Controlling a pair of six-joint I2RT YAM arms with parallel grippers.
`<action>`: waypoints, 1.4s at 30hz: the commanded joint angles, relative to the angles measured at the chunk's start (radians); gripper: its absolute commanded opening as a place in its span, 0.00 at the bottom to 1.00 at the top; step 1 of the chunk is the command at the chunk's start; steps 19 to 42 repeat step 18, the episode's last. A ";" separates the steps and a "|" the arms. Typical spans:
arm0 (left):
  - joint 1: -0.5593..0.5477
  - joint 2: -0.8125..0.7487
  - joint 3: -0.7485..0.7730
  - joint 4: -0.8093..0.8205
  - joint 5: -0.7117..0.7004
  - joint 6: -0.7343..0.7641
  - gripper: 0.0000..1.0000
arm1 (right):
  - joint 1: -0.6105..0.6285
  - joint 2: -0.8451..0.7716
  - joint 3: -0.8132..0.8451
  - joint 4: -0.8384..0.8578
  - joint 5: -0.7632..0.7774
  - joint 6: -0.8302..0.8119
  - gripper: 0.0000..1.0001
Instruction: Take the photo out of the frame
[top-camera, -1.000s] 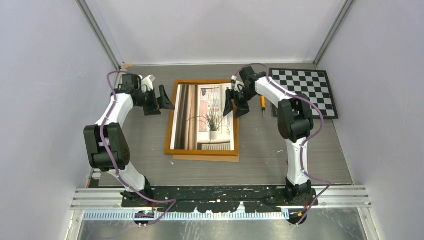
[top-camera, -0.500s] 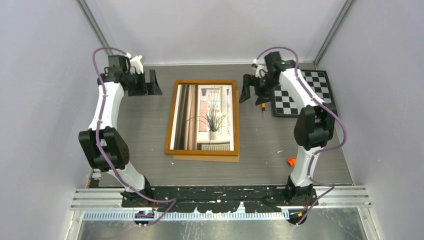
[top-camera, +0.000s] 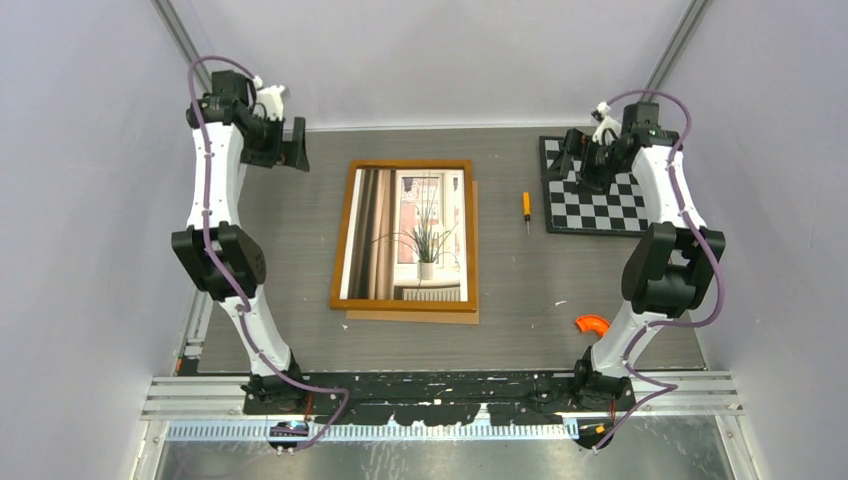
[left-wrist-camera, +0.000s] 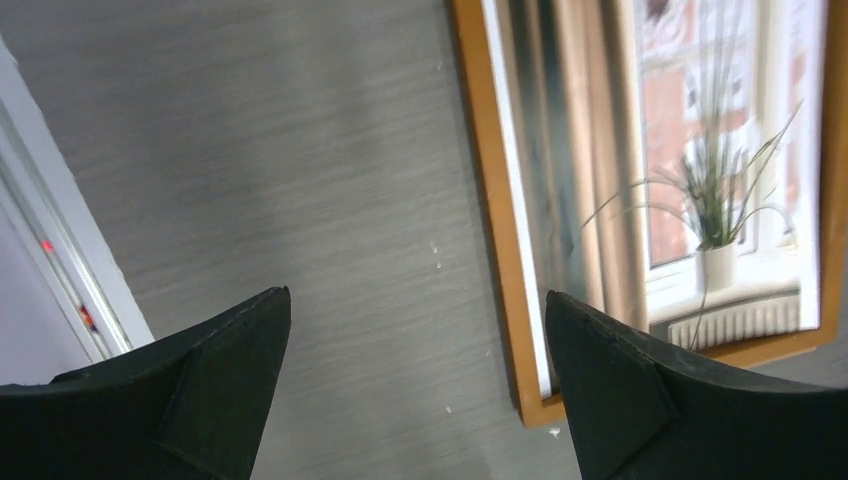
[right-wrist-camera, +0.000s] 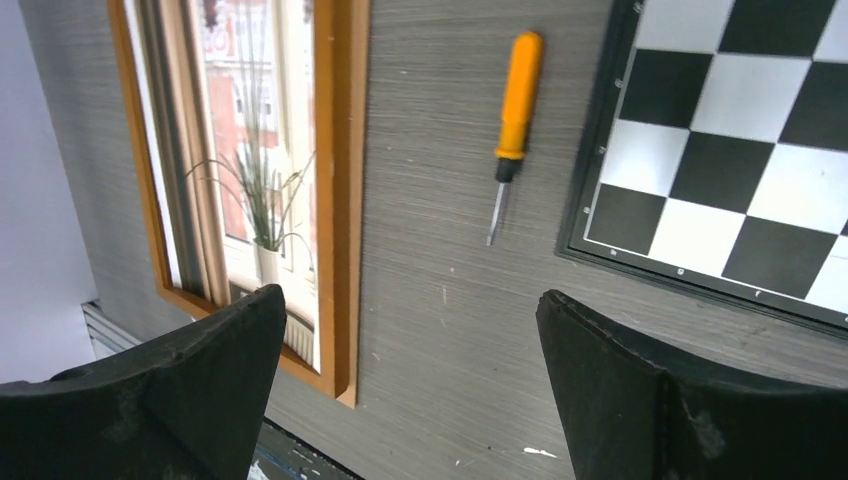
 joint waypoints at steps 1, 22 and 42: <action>0.007 -0.057 -0.140 0.002 -0.061 0.049 1.00 | -0.038 -0.029 -0.117 0.076 -0.028 0.010 1.00; 0.007 -0.254 -0.688 0.224 -0.030 -0.053 1.00 | -0.060 -0.101 -0.397 0.237 -0.045 0.115 1.00; 0.007 -0.254 -0.688 0.224 -0.030 -0.053 1.00 | -0.060 -0.101 -0.397 0.237 -0.045 0.115 1.00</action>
